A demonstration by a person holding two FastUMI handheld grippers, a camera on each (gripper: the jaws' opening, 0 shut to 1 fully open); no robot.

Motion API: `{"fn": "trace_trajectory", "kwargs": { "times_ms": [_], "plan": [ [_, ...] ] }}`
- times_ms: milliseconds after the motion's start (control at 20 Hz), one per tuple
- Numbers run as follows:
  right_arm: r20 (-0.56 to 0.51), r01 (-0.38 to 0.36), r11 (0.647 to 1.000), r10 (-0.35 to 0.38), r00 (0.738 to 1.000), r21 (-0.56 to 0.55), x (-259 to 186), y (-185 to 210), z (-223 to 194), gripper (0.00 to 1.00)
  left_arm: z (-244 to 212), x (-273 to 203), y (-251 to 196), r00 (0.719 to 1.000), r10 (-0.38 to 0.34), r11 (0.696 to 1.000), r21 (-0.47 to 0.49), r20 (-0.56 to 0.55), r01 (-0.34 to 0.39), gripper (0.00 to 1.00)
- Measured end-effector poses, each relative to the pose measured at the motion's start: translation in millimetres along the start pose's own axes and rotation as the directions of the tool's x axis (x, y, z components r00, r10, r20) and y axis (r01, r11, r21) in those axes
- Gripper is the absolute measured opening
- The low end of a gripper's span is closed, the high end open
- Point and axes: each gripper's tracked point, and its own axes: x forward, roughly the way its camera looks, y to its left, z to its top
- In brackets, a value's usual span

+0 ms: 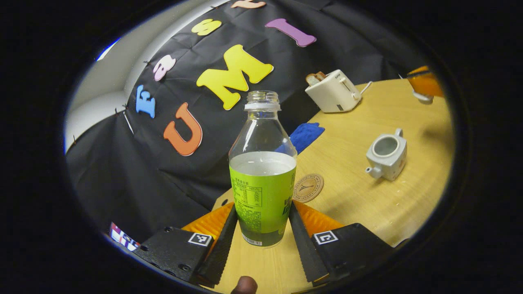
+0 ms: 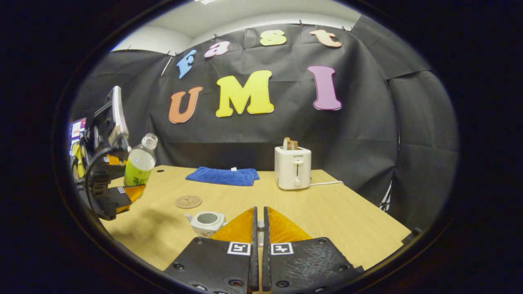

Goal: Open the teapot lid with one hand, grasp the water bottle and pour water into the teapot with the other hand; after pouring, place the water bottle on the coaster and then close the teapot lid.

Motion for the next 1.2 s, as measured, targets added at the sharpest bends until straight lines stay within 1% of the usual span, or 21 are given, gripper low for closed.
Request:
{"fn": "trace_trajectory", "kwargs": {
  "times_ms": [150, 250, 350, 450, 550, 650, 750, 800, 900, 1000, 1050, 1100, 1200],
  "plan": [
    [-0.009, 0.008, 1.000, -0.008, 1.000, 0.005, -1, -8, -6, 0.03, -2, 2, -1, 1.000, 0.001, 0.991, 0.134, -0.009, 0.001, 0.75],
    [-0.011, 0.015, 1.000, -0.015, 1.000, 0.001, -4, -13, -8, 0.03, 0, 5, -3, 1.000, -0.003, 0.970, 0.245, -0.014, 0.006, 0.75],
    [-0.010, 0.021, 1.000, -0.021, 1.000, 0.000, -6, -19, -8, 0.03, -2, 7, -5, 1.000, 0.001, 0.937, 0.349, -0.024, 0.008, 0.75],
    [-0.009, 0.031, 1.000, -0.031, 0.999, 0.002, -7, -25, -9, 0.03, 2, 12, -9, 1.000, 0.000, 0.895, 0.445, -0.025, 0.011, 0.75],
    [-0.009, 0.042, 0.999, -0.042, 0.999, 0.005, -7, -32, -11, 0.03, 4, 15, -15, 1.000, 0.002, 0.853, 0.521, -0.023, 0.010, 0.75],
    [-0.016, 0.050, 0.999, -0.050, 0.999, 0.009, -10, -38, -15, 0.03, 8, 16, -20, 1.000, -0.010, 0.818, 0.575, -0.015, 0.017, 0.75],
    [-0.020, 0.056, 0.998, -0.056, 0.998, 0.015, -10, -42, -17, 0.03, 10, 17, -24, 1.000, -0.016, 0.792, 0.610, -0.020, 0.025, 0.75],
    [-0.022, 0.058, 0.998, -0.057, 0.998, 0.016, -10, -45, -18, 0.03, 12, 17, -25, 1.000, -0.022, 0.777, 0.629, -0.020, 0.030, 0.72],
    [-0.022, 0.062, 0.998, -0.062, 0.998, 0.018, -11, -47, -19, 0.03, 14, 18, -30, 0.999, -0.030, 0.744, 0.667, -0.028, 0.041, 0.75],
    [-0.021, 0.069, 0.997, -0.069, 0.997, 0.018, -11, -52, -19, 0.03, 19, 18, -34, 0.999, -0.042, 0.706, 0.707, -0.016, 0.041, 0.75],
    [-0.022, 0.071, 0.997, -0.071, 0.997, 0.020, -11, -53, -20, 0.03, 23, 17, -36, 0.999, -0.043, 0.686, 0.726, -0.012, 0.038, 0.72],
    [-0.024, 0.070, 0.997, -0.069, 0.997, 0.022, -11, -54, -20, 0.03, 24, 18, -35, 0.999, -0.044, 0.669, 0.742, -0.012, 0.039, 0.75],
    [-0.022, 0.071, 0.997, -0.071, 0.997, 0.023, -13, -56, -19, 0.03, 27, 17, -36, 0.999, -0.045, 0.633, 0.773, -0.016, 0.041, 0.75]
  ]
}}
